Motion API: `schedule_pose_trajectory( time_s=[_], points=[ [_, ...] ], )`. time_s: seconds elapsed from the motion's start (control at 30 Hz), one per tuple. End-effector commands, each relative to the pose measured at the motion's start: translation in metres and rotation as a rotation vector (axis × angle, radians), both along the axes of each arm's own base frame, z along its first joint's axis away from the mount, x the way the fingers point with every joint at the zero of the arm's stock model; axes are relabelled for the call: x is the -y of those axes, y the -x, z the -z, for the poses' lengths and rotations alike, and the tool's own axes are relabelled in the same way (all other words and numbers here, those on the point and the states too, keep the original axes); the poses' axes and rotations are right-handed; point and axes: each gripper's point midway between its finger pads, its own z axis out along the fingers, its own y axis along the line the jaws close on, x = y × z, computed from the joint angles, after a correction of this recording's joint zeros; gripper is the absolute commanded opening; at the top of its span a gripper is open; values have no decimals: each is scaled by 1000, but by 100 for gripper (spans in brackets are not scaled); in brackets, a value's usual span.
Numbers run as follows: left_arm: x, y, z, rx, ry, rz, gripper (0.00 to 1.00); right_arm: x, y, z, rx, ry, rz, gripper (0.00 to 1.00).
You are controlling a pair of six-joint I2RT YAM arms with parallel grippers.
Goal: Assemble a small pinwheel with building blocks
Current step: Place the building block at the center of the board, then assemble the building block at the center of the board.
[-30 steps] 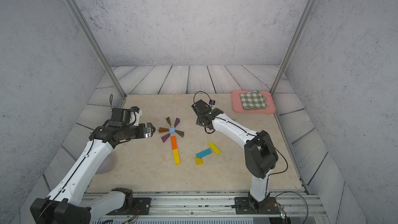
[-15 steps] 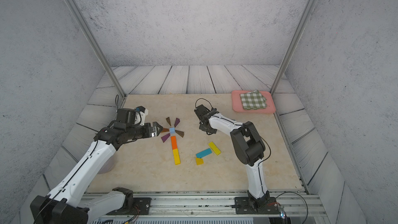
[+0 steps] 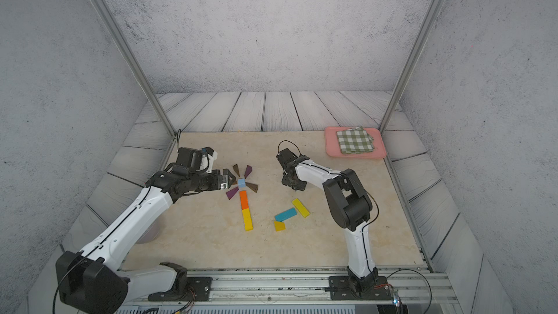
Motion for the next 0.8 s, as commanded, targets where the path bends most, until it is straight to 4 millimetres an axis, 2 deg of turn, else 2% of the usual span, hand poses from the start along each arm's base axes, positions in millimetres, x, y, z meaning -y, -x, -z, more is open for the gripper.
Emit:
schedule_pose_trajectory(
  time_s=[0.0, 0.07, 0.17, 0.23, 0.3, 0.37, 0.43, 0.5, 0.6, 0.7, 0.77],
  points=[
    [2, -6, -9, 30, -28, 9, 95, 4, 1, -18, -1, -11, -20, 62],
    [3, -7, -11, 36, -34, 10, 94, 6, 2, -37, 19, -45, -35, 63],
    [13, -10, -12, 48, -64, 17, 93, 15, 12, -83, 45, -97, -102, 70],
    [30, -12, -9, 46, -82, 45, 93, 35, 27, -110, 53, -92, -129, 77],
    [50, -16, -5, 42, -101, 67, 92, 74, 47, -127, 60, -66, -109, 88],
    [69, -20, -1, 41, -118, 75, 91, 108, 67, -137, 54, -94, -67, 98],
    [93, -24, 2, 54, -132, 109, 91, 138, 86, -149, 75, -106, -23, 99],
    [127, -28, 9, 64, -168, 175, 90, 165, 100, -163, 123, -92, 19, 99],
    [179, -33, 27, 73, -240, 311, 87, 198, 113, -169, 133, -100, 93, 99],
    [216, -37, 54, 45, -313, 434, 84, 211, 116, -166, 141, -166, 129, 99],
    [225, -40, 78, -6, -361, 470, 79, 211, 116, -162, 143, -201, 127, 99]
  ],
)
